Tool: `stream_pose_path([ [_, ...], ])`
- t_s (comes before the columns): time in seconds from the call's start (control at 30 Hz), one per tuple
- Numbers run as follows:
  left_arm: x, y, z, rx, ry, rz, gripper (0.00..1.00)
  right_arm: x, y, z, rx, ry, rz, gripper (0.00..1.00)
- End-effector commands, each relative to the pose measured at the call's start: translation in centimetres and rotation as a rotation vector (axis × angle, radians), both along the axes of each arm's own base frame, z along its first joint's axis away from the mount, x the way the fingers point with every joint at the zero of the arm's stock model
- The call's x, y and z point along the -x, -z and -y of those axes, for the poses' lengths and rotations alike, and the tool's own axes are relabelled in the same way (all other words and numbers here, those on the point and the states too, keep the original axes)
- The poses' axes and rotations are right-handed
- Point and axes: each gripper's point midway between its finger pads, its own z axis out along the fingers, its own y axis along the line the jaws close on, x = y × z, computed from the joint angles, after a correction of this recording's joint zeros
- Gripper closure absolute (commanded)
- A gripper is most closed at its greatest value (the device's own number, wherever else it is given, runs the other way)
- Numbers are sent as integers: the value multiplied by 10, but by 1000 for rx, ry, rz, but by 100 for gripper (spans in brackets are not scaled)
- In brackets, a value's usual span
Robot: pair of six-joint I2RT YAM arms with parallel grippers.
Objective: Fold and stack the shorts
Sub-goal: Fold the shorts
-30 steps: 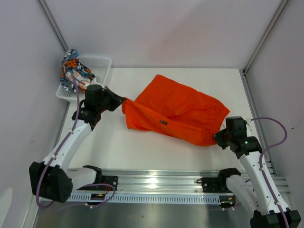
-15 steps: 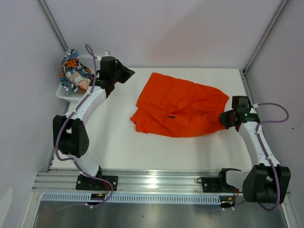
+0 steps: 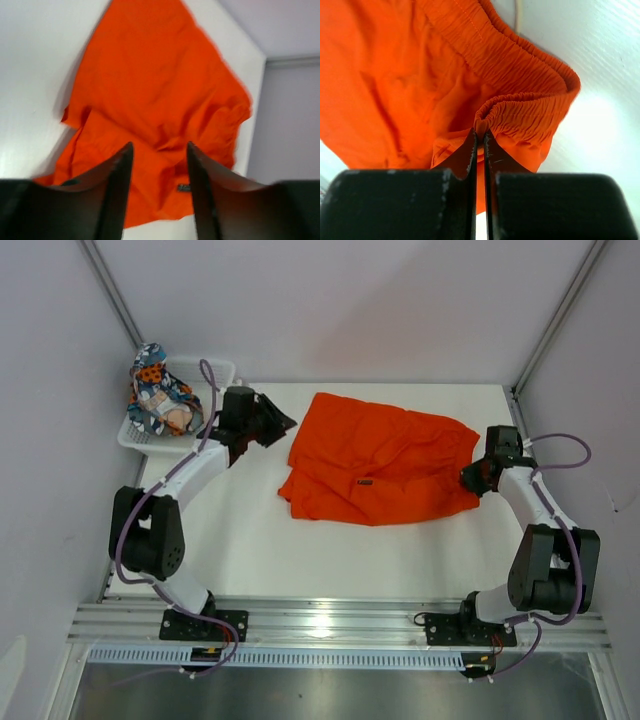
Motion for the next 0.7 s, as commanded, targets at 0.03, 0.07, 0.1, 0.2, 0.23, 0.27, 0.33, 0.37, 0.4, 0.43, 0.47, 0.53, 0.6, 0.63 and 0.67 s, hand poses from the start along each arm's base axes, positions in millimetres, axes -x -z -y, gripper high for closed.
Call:
stream_pose_path([
  [0.03,43,-12,20,-109,173,48,45,-15,9,0,32,-128,67,100],
  [0.07,50,-1,16,-154,173,11,32,-12,15,-2,35,-170,67,100],
  [0.1,56,6,16,-191,199,5,26,-17,12,-4,35,-190,100,100],
  [0.2,66,33,11,-220,218,-41,13,-19,11,0,68,-224,122,100],
  [0.23,68,41,11,-222,230,-53,12,-20,11,0,74,-228,124,100],
  [0.27,68,52,13,-223,243,-73,12,-20,10,1,78,-236,128,100],
  [0.33,70,63,18,-203,263,-105,14,-20,13,2,86,-255,124,100],
  [0.37,70,75,21,-191,262,-141,16,-21,13,1,85,-266,135,100],
  [0.4,71,77,25,-168,274,-154,18,-20,17,0,81,-272,128,100],
  [0.43,70,80,27,-154,271,-161,21,-19,17,-1,77,-273,133,100],
  [0.47,70,86,30,-137,260,-182,25,-21,17,-2,73,-278,146,100],
  [0.53,68,91,28,-133,228,-198,32,-20,19,-4,59,-276,154,100],
  [0.6,65,100,26,-135,198,-219,34,-21,19,-5,53,-274,162,100],
  [0.63,61,100,27,-135,189,-214,39,-21,19,-6,51,-275,165,100],
  [0.67,60,105,26,-138,186,-223,42,-22,19,-6,47,-276,168,100],
])
